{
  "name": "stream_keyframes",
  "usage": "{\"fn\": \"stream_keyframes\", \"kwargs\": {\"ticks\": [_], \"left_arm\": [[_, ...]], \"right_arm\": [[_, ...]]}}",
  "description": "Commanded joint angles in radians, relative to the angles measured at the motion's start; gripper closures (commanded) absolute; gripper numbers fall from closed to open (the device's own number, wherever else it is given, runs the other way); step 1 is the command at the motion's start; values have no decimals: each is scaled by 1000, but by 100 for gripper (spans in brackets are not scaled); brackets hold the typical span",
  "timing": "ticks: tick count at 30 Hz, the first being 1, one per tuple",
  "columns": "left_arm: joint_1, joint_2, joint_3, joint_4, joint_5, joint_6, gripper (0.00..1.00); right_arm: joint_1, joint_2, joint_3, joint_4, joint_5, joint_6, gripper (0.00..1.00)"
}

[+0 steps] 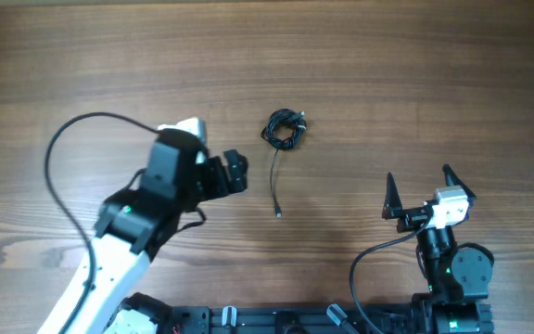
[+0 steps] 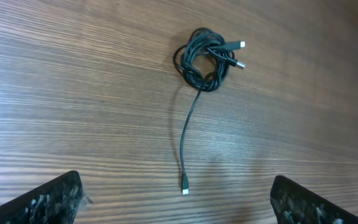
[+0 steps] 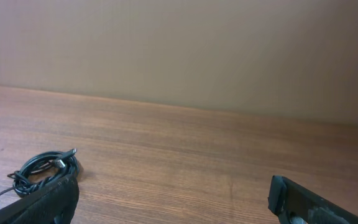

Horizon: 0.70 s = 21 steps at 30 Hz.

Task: Untangle cables
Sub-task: 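Move the left gripper forward over the coiled black cable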

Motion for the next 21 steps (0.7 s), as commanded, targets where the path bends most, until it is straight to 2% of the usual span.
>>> {"fn": "stream_keyframes", "kwargs": {"ticks": [1,21], "left_arm": [[-54,68,24,40,-58,-69,2],[-80,219,24,180,-58,-130,0]], "right_arm": [[-2,-12,-2,4,13,-6,0],[-2,-12,-2,4,13,-6,0]]}}
